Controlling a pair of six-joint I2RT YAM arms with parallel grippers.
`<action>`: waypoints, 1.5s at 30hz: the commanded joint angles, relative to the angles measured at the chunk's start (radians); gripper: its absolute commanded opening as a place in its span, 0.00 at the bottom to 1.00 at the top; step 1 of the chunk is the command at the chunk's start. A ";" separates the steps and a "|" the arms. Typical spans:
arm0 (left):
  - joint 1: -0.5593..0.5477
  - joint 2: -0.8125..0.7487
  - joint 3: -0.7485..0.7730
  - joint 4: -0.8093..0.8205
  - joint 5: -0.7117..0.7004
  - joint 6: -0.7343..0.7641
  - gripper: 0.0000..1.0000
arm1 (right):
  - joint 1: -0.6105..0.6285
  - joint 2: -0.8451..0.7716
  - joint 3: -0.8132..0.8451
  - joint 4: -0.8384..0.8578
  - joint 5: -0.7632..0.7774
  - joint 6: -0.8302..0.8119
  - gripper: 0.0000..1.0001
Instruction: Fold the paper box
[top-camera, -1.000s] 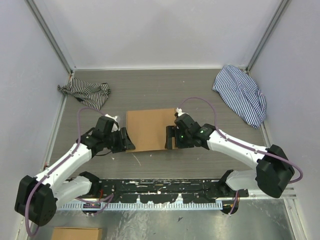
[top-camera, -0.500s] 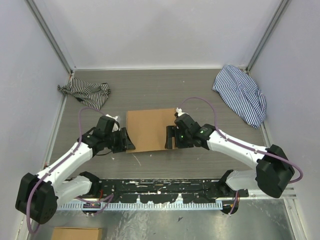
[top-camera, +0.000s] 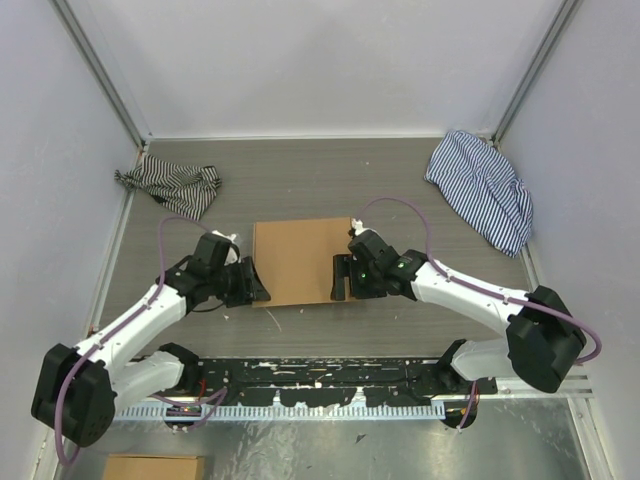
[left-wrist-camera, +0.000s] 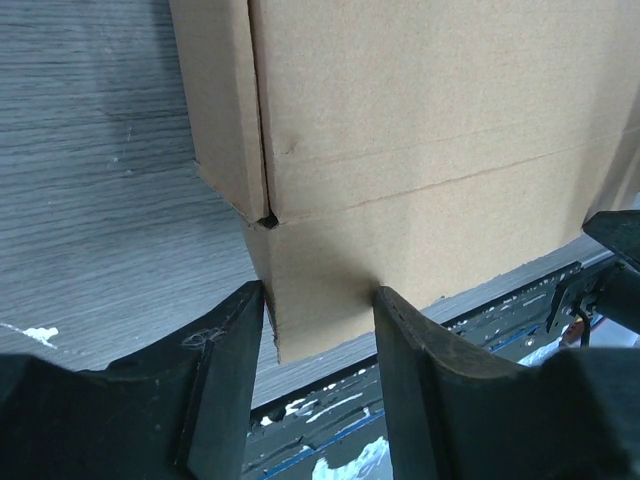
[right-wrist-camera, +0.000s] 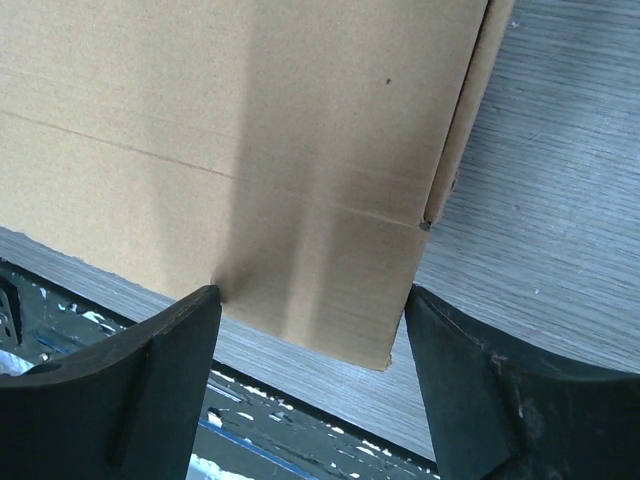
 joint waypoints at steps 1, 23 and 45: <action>-0.001 -0.034 0.051 -0.076 -0.014 0.025 0.55 | 0.011 -0.014 0.011 0.057 -0.014 0.005 0.79; -0.001 -0.022 0.064 -0.110 -0.053 0.053 0.55 | 0.028 0.020 0.014 0.066 0.022 0.010 0.79; -0.001 0.068 -0.011 0.012 -0.146 0.048 0.44 | 0.033 0.100 -0.007 0.090 0.110 0.012 0.71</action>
